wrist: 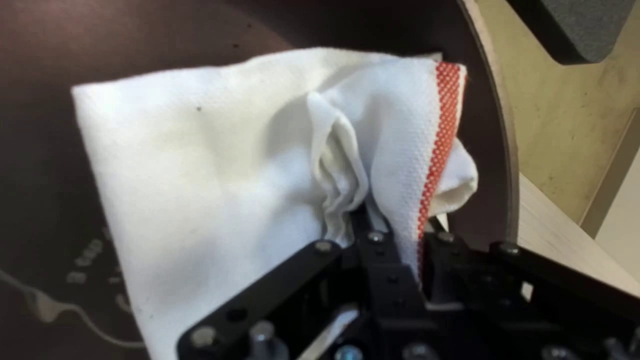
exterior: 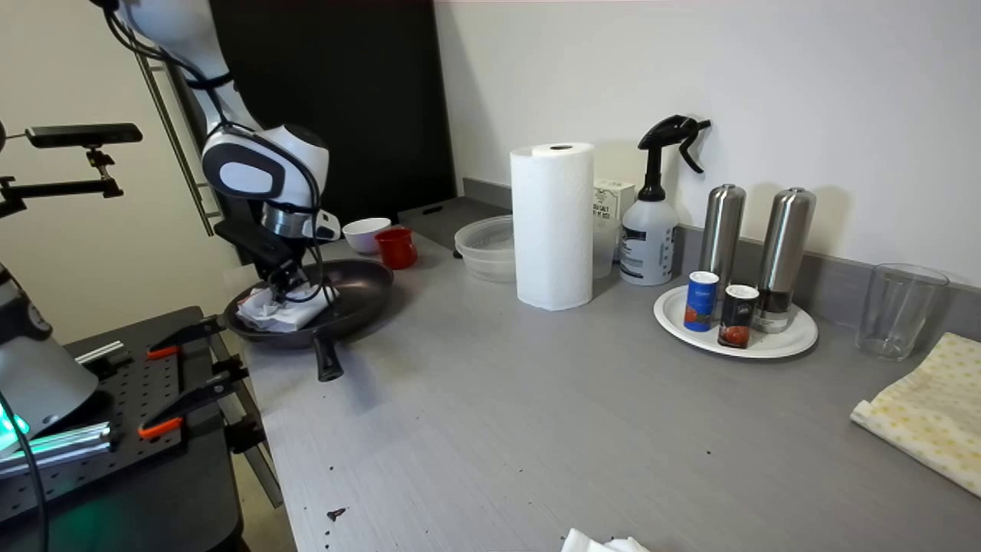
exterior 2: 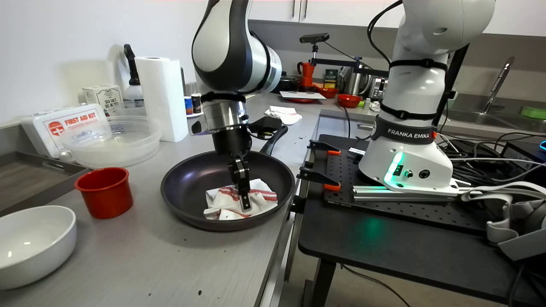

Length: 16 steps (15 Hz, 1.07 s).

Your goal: Use the white tea towel to wipe the grey pan

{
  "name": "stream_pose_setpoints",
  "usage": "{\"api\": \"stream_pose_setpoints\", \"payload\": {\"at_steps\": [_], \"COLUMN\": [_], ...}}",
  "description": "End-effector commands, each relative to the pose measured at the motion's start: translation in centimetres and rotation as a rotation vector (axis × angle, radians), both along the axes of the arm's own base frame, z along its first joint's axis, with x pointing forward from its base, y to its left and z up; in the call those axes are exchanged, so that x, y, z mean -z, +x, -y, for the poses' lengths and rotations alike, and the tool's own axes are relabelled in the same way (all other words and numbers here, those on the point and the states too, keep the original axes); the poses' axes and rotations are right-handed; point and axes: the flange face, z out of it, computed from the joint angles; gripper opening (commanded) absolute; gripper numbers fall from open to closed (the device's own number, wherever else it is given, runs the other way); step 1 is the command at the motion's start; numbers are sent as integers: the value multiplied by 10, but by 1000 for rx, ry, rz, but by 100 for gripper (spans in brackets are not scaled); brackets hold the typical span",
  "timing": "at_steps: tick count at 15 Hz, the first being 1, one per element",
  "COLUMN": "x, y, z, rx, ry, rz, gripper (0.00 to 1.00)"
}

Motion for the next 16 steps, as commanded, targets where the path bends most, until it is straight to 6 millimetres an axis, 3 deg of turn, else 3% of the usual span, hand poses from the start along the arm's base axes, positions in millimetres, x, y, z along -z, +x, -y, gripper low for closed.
{"api": "stream_pose_setpoints", "payload": {"at_steps": [1,4,8,16], "x": [-3,-4,-3,4], "y": [-14,-11,4,52], "z": [-24,-30,-17,51], "rx": [-105,-117,-64,139], "ry": [16,19,12,-64], "rz": [-7,-2,18,113], "gripper": [3,3,3,3]}}
